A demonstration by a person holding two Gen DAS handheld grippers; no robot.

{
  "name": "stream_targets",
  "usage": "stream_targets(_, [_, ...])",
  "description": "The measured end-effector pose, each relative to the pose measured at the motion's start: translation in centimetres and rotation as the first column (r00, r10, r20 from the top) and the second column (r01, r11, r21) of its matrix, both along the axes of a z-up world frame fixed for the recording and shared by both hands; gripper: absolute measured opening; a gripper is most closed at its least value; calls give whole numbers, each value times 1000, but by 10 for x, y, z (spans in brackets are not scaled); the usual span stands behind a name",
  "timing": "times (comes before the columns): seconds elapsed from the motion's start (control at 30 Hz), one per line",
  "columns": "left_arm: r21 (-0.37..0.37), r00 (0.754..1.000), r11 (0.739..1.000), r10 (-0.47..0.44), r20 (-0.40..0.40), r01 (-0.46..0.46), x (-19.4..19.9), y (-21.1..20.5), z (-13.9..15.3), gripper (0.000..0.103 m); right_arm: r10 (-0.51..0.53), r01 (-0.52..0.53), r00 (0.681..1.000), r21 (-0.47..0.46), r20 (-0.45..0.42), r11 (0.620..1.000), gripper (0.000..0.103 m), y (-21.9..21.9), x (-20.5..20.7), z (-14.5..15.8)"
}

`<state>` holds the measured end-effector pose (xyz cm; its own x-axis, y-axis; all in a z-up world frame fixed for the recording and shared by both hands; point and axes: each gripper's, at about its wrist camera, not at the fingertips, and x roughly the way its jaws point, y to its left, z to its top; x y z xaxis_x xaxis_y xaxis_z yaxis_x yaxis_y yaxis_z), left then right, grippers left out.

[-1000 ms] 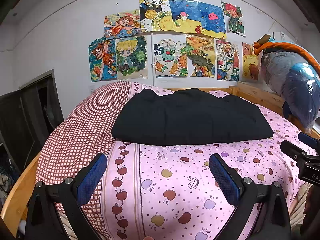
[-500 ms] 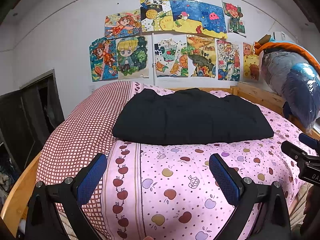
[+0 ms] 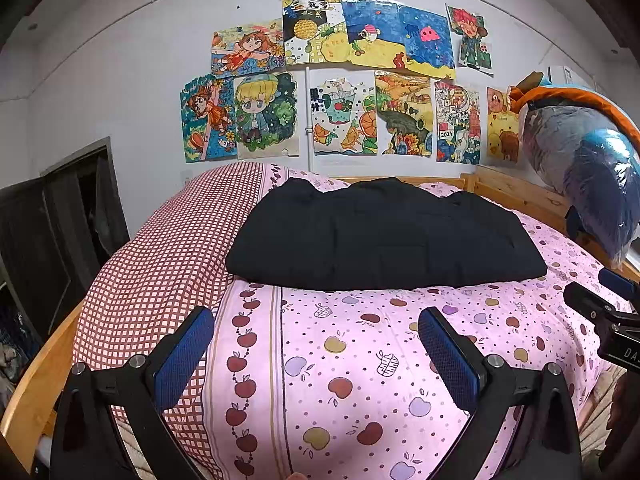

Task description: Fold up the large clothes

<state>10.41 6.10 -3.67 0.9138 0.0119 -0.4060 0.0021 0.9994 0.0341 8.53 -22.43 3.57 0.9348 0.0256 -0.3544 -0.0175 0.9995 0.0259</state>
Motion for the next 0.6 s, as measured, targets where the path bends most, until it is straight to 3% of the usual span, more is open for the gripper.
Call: stream_targets(0.6, [-4,1000,1000,3,-5,-3,-2,0,1,103,-3,3,1000,2,-1,1000,98,0,-2,0])
